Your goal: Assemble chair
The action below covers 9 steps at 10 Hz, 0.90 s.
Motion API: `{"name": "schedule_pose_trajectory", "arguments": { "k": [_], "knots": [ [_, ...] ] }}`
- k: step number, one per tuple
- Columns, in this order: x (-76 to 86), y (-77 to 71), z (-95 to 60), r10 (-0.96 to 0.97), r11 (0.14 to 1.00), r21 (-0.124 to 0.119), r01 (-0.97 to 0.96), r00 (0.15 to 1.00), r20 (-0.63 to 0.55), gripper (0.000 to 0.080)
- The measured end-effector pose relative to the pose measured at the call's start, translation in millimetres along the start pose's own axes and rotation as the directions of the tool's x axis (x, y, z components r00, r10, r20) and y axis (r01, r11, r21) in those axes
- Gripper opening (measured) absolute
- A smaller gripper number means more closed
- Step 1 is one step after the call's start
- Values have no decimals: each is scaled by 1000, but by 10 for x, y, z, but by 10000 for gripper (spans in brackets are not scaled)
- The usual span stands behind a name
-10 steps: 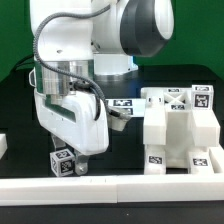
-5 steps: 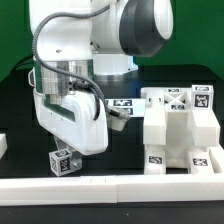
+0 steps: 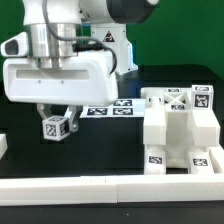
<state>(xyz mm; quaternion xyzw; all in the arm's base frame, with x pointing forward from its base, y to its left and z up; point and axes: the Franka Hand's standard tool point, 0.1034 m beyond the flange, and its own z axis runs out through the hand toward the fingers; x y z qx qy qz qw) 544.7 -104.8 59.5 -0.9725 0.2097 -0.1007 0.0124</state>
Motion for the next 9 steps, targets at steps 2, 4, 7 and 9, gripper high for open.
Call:
{"name": "schedule_pose_trajectory", "arguments": {
  "k": [2,4,7,9],
  "knots": [
    [-3,32,24,-118,993,-10,118,993,6,281],
    [-79,86,31,-272,962,-14,273,962,23,281],
    [-626,316,33,-434,900,-16,436,897,82,281],
    [-591,333,36,-554,830,-13,557,827,91,281]
  ]
}}
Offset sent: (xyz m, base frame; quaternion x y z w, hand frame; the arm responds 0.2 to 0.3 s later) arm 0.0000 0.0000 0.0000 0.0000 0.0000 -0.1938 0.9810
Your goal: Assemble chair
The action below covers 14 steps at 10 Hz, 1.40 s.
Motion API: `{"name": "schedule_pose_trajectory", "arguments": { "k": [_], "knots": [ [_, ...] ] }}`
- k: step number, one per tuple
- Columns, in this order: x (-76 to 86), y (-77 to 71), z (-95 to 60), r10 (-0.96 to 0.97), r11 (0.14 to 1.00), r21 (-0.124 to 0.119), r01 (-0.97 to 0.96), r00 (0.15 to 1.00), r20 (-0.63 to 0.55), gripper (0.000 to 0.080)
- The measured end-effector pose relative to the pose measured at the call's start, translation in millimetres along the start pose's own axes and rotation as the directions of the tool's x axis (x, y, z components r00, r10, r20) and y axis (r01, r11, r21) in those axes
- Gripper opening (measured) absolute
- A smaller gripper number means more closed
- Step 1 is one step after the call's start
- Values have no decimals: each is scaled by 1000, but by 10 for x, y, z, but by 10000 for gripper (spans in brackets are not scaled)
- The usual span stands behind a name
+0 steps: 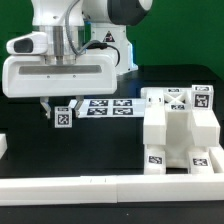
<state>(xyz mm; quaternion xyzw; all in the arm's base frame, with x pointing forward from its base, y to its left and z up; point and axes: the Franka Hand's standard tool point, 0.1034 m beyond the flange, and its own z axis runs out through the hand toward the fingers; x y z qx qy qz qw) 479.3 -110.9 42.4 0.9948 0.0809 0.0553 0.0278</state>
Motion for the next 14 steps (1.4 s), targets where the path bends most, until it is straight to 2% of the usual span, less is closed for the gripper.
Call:
{"name": "schedule_pose_trajectory", "arguments": {
  "k": [1,2,3,4,6,7,9,10,11,12,14],
  "knots": [
    [-12,8,6,-74,997,-3,74,997,5,281],
    [-113,15,45,-106,994,16,106,994,30,281],
    [-362,11,132,-74,995,67,68,993,92,281],
    [-522,1,183,-18,998,68,10,994,112,281],
    [-697,14,245,42,999,29,-45,993,109,281],
    [-669,24,272,59,998,-3,-59,994,92,281],
    [-679,25,285,57,998,-3,-57,994,95,281],
    [-703,-12,293,96,995,16,-98,989,116,281],
    [-706,-56,280,135,988,54,-144,979,151,281],
    [-701,-19,257,153,982,88,-170,973,175,281],
    [-713,-6,267,154,982,83,-170,973,174,281]
  ]
}}
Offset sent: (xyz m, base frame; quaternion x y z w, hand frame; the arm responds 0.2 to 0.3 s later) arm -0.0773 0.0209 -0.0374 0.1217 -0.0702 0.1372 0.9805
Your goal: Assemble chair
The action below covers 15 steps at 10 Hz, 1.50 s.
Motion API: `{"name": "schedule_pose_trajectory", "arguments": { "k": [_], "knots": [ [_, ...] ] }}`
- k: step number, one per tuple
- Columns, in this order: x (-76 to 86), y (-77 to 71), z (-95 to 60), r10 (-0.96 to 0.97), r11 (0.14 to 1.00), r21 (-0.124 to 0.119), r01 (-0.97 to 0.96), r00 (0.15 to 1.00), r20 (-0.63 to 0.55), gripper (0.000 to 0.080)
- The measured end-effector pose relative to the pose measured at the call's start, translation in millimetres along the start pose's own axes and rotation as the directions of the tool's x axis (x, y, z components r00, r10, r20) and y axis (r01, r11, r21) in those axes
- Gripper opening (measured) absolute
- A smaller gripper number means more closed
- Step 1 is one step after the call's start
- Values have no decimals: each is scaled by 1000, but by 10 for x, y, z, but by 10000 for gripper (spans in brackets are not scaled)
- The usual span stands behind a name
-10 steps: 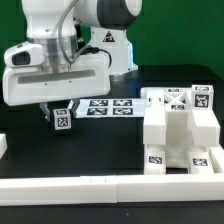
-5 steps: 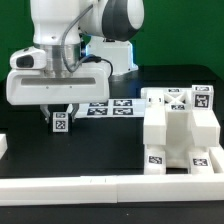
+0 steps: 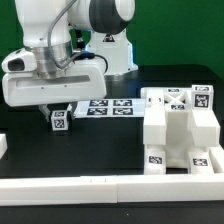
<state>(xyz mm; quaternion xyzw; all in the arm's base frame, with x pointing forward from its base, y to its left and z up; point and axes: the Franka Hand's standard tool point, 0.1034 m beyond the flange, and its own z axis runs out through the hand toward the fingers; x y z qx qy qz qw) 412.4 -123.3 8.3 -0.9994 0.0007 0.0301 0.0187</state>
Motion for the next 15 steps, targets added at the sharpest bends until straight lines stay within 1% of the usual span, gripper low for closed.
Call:
{"name": "schedule_pose_trajectory", "arguments": {
  "k": [1,2,3,4,5,6,7,8,9,10,11,12,13,14,15],
  "knots": [
    [-1,3,0,1,1000,0,-1,1000,0,364],
    [-3,-7,2,3,1000,5,-4,1000,8,364],
    [35,-56,-11,0,1000,28,-1,999,46,539],
    [122,-46,-42,-3,999,37,1,998,61,539],
    [186,-56,-74,-2,998,58,-7,988,157,630],
    [301,-23,-129,-9,998,66,-9,963,270,643],
    [433,22,-140,-30,996,84,2,942,333,643],
    [442,38,-103,-42,995,96,6,927,373,649],
    [409,-2,-100,-49,994,109,2,901,430,649],
    [416,-20,-93,-56,993,120,0,883,465,649],
    [391,-35,-95,-64,991,137,-10,847,528,649],
    [394,42,-144,-31,993,107,-46,779,626,649],
    [422,50,-140,46,996,24,-90,704,709,649],
    [444,32,-75,42,996,19,-84,667,744,649],
    [442,39,-66,41,996,20,-87,650,759,649]
  ]
}}
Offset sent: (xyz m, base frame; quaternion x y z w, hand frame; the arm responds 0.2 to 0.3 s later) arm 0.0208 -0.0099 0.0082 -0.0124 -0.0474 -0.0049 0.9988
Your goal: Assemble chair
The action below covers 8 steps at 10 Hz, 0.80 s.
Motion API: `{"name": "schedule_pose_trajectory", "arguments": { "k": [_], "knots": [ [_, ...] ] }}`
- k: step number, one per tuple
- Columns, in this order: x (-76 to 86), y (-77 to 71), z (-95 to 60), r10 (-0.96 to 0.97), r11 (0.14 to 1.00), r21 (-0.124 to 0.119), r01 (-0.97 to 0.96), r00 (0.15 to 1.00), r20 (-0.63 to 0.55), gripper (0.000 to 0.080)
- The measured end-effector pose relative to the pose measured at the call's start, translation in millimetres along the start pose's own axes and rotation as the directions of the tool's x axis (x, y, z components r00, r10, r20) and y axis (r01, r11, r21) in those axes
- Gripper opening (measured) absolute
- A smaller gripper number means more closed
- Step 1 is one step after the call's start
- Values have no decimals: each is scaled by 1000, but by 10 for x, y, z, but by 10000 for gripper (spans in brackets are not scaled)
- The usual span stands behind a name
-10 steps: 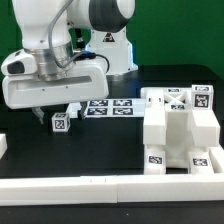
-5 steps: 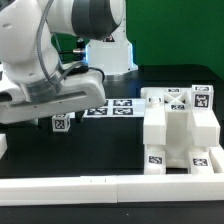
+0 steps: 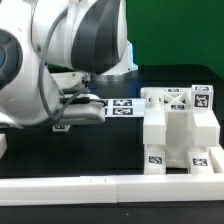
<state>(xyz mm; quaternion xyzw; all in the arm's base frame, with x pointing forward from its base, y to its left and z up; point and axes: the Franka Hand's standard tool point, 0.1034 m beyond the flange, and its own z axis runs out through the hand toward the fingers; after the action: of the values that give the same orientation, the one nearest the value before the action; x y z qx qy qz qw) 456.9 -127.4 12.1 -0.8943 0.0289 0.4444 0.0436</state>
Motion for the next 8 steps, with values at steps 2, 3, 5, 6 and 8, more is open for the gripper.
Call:
{"name": "schedule_pose_trajectory", "arguments": {
  "k": [2,3,5,6,8],
  "knots": [
    [13,4,-4,1,1000,-2,-1,1000,-8,649],
    [-5,14,33,48,999,11,-48,999,5,649],
    [-152,5,298,180,980,64,-188,976,122,649],
    [-176,-27,380,184,977,78,-196,972,144,649],
    [-173,-18,371,183,978,75,-195,973,141,649]
  ]
}}
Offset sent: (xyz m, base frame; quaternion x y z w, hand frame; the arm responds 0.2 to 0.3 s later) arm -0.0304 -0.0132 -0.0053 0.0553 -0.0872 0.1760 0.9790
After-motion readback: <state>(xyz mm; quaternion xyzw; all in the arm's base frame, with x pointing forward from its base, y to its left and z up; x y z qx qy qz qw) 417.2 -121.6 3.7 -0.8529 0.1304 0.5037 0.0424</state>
